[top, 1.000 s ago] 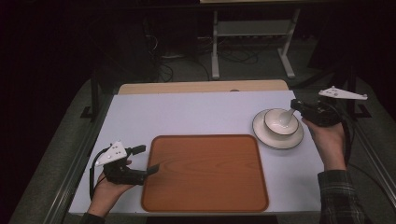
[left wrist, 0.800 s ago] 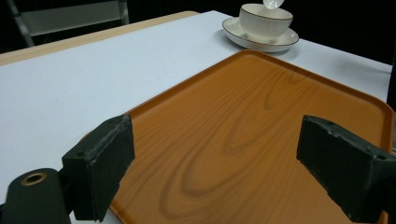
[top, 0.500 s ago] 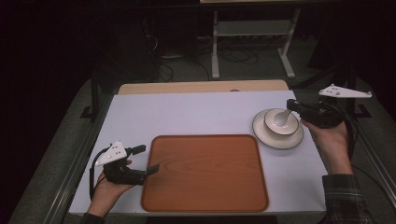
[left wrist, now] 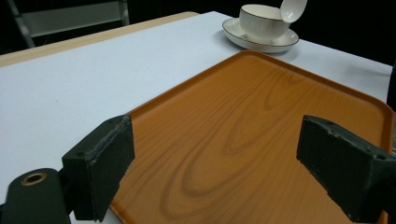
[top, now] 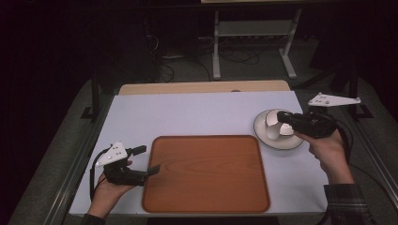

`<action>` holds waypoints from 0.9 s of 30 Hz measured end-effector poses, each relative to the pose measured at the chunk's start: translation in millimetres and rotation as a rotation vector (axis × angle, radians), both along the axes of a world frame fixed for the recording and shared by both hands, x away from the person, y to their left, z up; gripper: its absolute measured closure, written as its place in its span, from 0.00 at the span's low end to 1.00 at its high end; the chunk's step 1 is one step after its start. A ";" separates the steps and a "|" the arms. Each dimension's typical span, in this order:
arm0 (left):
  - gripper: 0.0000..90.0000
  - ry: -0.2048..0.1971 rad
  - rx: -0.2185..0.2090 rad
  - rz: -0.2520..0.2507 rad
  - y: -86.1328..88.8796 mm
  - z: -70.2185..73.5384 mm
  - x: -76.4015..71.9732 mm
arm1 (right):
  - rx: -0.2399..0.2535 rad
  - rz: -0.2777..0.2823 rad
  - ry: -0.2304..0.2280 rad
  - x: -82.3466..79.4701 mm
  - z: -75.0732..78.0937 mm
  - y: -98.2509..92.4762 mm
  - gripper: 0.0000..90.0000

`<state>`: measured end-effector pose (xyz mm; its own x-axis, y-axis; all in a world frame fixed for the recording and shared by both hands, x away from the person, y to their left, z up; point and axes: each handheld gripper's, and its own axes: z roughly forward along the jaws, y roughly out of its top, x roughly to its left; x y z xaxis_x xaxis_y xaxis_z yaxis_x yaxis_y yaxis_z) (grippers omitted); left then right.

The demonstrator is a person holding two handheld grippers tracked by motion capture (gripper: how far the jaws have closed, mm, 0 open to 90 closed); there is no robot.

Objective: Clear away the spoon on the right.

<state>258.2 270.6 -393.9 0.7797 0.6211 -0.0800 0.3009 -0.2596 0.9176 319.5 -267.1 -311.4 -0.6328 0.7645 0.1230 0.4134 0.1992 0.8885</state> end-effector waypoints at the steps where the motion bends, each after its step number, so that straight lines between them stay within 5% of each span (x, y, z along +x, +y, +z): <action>1: 0.12 0.000 -0.001 0.000 0.1 0.0 0.0 | -0.004 0.010 0.005 -1.1 -0.7 2.8 0.94; 12: 0.12 -0.001 0.000 0.003 1.4 0.6 -0.1 | -0.011 0.092 0.046 -14.3 -11.4 20.0 0.94; 27: 0.12 -0.001 0.002 -0.001 0.9 0.6 -0.1 | -0.115 0.188 0.128 -24.5 -39.1 53.4 0.94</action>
